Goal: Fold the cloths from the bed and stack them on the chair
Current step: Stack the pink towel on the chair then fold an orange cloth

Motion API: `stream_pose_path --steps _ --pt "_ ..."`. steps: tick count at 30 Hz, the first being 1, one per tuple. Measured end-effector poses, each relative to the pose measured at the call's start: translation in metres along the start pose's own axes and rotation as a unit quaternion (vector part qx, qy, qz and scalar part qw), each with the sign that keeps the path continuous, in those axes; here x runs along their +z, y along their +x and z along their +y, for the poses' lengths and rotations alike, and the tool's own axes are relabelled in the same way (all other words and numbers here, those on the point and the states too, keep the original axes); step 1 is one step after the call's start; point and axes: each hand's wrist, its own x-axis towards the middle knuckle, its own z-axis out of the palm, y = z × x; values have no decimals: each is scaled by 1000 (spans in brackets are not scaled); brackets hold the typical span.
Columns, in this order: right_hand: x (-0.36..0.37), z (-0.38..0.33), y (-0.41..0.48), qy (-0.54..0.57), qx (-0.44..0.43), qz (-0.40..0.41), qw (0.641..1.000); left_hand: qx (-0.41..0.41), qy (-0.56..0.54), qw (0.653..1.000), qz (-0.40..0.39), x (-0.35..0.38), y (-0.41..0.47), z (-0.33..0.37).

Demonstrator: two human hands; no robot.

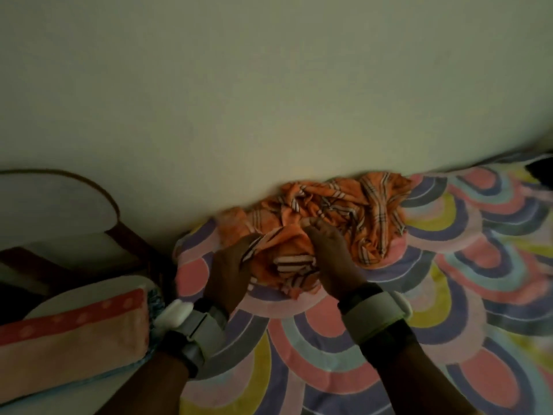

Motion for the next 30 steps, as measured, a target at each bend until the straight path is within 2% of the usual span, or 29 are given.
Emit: stream_pose_path --steps 3,5,8,10,11,15,16,17,20,21,22,25,27,30 --pt "-13 -22 -7 -59 18 -36 997 7 -10 1000 -4 -39 7 19" --pt "-9 -54 -35 -158 22 -88 983 4 -19 1000 -21 -90 3 59" --pt "15 -109 -74 -377 -43 -136 915 31 2 999 -43 -160 7 112" --pt "38 -135 -103 -418 -124 -118 892 34 24 997 -63 -199 2 147" --pt "50 -143 -117 -414 -152 -88 893 32 48 995 -81 -219 -3 163" --pt "78 -151 -146 -365 -200 117 902 -5 106 978 -182 -254 -11 197" --pt "90 -155 -161 -331 -210 134 910 -15 104 974 -203 -260 -17 204" --pt "98 -158 -169 -311 -215 120 918 -20 99 968 -228 -260 -15 211" --pt "139 -170 -205 -238 -184 -70 951 25 93 938 -334 -274 -34 243" --pt "145 -167 -206 -214 -186 -108 953 36 92 926 -365 -279 -35 251" --pt "150 -166 -207 -200 -207 -111 951 43 101 919 -379 -285 -38 256" --pt "148 -174 -204 -210 -255 -46 943 31 161 921 -354 -307 -40 262" --pt "144 -187 -202 -170 -244 -67 952 -1 184 936 -300 -319 -45 256" --pt "133 -215 -199 -93 -238 -134 958 5 237 957 -166 -334 -55 242"
